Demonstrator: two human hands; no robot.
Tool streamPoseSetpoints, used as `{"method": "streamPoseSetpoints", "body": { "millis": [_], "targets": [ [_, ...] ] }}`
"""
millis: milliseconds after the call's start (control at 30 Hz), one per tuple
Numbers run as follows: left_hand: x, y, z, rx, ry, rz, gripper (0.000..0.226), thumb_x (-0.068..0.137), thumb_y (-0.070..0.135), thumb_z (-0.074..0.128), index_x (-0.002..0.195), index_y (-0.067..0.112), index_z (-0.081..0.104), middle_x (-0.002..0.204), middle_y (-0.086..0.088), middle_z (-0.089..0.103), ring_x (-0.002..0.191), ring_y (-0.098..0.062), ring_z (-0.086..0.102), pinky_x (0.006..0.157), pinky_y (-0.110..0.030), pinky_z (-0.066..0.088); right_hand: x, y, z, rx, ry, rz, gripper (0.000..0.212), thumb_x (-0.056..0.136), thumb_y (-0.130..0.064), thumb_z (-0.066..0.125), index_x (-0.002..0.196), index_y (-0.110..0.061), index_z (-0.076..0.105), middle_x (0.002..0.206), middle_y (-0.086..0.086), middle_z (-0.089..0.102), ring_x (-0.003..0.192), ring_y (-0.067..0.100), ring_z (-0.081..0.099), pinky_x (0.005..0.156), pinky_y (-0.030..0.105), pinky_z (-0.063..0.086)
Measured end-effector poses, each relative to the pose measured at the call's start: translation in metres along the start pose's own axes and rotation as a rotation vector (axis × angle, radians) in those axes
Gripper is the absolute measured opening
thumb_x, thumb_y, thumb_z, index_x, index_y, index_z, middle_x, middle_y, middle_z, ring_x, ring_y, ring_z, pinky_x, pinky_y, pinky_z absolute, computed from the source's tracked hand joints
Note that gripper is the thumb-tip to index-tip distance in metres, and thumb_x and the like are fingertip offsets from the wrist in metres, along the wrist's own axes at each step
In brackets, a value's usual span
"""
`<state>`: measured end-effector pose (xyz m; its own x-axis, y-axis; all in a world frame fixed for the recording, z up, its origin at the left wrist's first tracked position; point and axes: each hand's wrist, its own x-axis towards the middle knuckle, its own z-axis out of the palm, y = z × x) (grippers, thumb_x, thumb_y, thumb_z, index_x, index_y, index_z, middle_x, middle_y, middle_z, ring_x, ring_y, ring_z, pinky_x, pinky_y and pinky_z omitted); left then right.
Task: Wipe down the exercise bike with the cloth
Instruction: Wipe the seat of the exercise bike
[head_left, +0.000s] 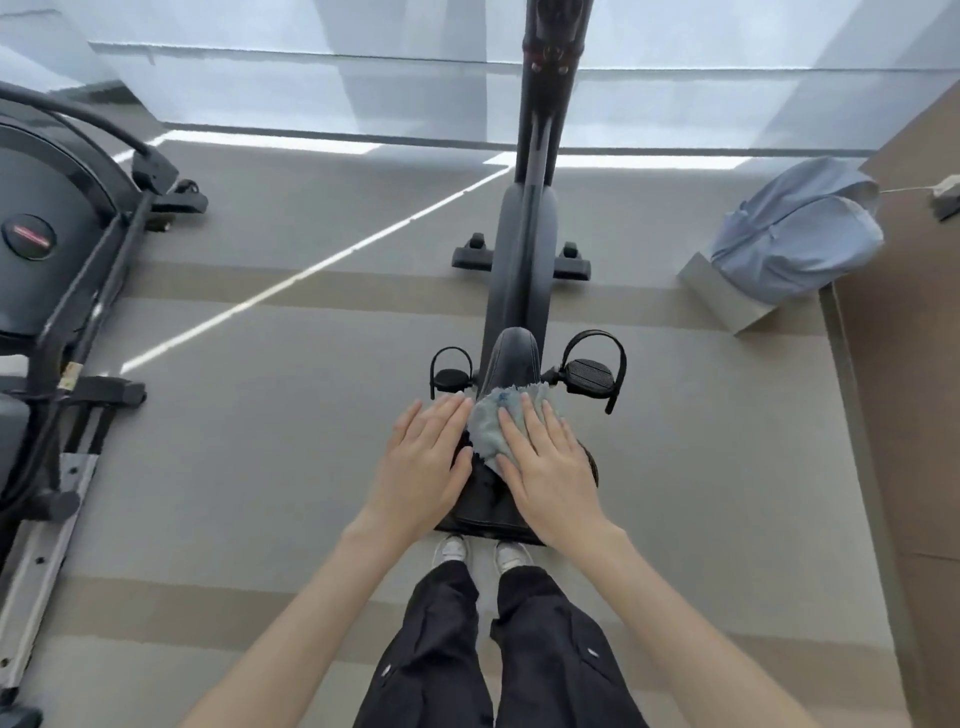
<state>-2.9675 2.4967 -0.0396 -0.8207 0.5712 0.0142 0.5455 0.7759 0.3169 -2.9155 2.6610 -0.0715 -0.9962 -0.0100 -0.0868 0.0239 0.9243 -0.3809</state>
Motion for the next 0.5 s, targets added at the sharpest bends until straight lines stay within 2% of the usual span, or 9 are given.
{"method": "streamPoseSetpoints", "body": {
  "millis": [133,167,233,333,400,500],
  "targets": [
    [0.016,-0.014,0.003,-0.029,-0.027,-0.034,0.05,0.093,0.024,0.032,0.133,0.001,0.051,0.137,-0.011,0.052,0.129,-0.023,0.047,0.111,-0.04,0.024,0.067,0.003,0.006,-0.126,-0.121,0.008,0.056,0.102,-0.038,0.018,0.149,-0.011,0.004,0.156,0.016,-0.003,0.142,0.038,-0.008,0.117,0.045,0.004],
    [0.018,-0.017,0.004,-0.039,-0.035,-0.048,0.051,0.093,0.024,0.031,0.134,0.001,0.05,0.138,-0.01,0.051,0.13,-0.022,0.046,0.112,-0.039,0.023,0.084,0.003,0.007,-0.14,-0.115,0.034,0.056,0.102,-0.038,0.016,0.149,-0.01,0.004,0.156,0.016,-0.003,0.142,0.038,-0.01,0.117,0.045,0.002],
    [0.019,-0.021,0.004,-0.053,-0.042,-0.063,0.051,0.093,0.024,0.03,0.134,0.001,0.049,0.139,-0.01,0.05,0.131,-0.022,0.045,0.113,-0.04,0.022,0.11,0.004,0.005,-0.107,-0.071,0.077,0.053,0.102,-0.035,0.022,0.147,-0.008,0.02,0.155,0.018,0.009,0.143,0.036,0.0,0.117,0.043,0.002],
    [0.016,-0.025,0.005,-0.06,-0.058,-0.068,0.051,0.093,0.023,0.029,0.136,0.001,0.047,0.141,-0.01,0.048,0.133,-0.021,0.042,0.114,-0.041,0.022,0.121,0.006,0.004,-0.102,-0.051,0.048,0.049,0.101,-0.031,0.025,0.143,-0.006,0.031,0.152,0.018,0.02,0.143,0.031,0.011,0.117,0.041,0.007],
    [0.012,-0.024,0.005,-0.07,-0.065,-0.053,0.049,0.094,0.021,0.03,0.136,0.002,0.047,0.141,-0.009,0.048,0.133,-0.021,0.043,0.114,-0.041,0.022,0.116,0.007,0.003,-0.083,-0.047,0.036,0.049,0.102,-0.031,0.026,0.144,-0.006,0.029,0.153,0.019,0.018,0.143,0.032,0.01,0.117,0.041,0.006],
    [0.002,-0.02,0.002,-0.088,-0.037,0.008,0.047,0.092,0.019,0.033,0.13,0.001,0.053,0.136,-0.01,0.054,0.127,-0.022,0.049,0.11,-0.042,0.026,0.088,0.002,-0.001,-0.101,-0.077,0.009,0.055,0.102,-0.034,0.026,0.147,-0.005,0.014,0.155,0.02,0.005,0.143,0.036,-0.002,0.117,0.043,0.003]
  ]
}}
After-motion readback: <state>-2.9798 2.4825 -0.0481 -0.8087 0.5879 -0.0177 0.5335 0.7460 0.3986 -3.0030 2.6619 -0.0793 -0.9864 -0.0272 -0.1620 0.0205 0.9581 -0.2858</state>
